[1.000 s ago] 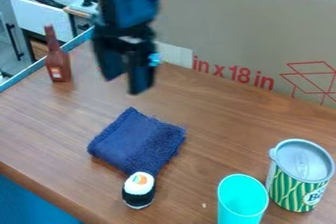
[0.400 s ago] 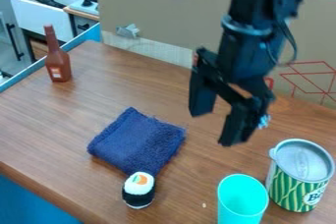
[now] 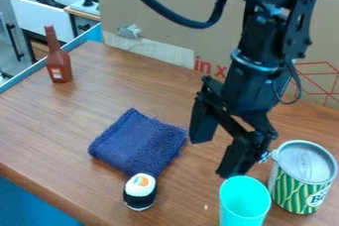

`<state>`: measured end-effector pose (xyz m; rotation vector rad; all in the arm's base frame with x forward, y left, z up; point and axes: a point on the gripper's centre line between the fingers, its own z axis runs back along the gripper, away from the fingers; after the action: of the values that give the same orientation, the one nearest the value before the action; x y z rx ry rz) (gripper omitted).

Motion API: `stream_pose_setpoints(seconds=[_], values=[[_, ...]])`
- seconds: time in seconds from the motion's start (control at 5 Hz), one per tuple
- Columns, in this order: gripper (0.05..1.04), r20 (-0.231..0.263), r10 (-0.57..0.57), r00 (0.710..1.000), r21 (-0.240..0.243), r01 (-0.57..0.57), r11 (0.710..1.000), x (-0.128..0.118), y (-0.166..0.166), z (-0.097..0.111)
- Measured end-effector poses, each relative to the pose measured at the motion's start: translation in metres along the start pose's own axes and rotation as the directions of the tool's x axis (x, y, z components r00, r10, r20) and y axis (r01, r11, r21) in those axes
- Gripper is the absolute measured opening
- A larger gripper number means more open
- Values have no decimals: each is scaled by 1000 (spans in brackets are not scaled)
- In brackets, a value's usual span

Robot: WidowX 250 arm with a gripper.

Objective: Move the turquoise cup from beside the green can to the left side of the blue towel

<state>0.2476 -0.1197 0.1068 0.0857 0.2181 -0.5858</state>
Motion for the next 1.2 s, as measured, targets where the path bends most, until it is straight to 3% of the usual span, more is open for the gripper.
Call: stream_pose_setpoints(seconds=[0.4, 0.8, 1.0, 1.2], values=[[1000, 2, -60, 998, 6, 60, 998, 2, -11, -20], [1000, 85, -71, 994, 20, 70, 997, 12, -17, -33], [945, 96, -59, 994, 20, 58, 998, 13, -18, -36], [659, 94, -59, 994, 18, 58, 998, 12, -18, -38]])
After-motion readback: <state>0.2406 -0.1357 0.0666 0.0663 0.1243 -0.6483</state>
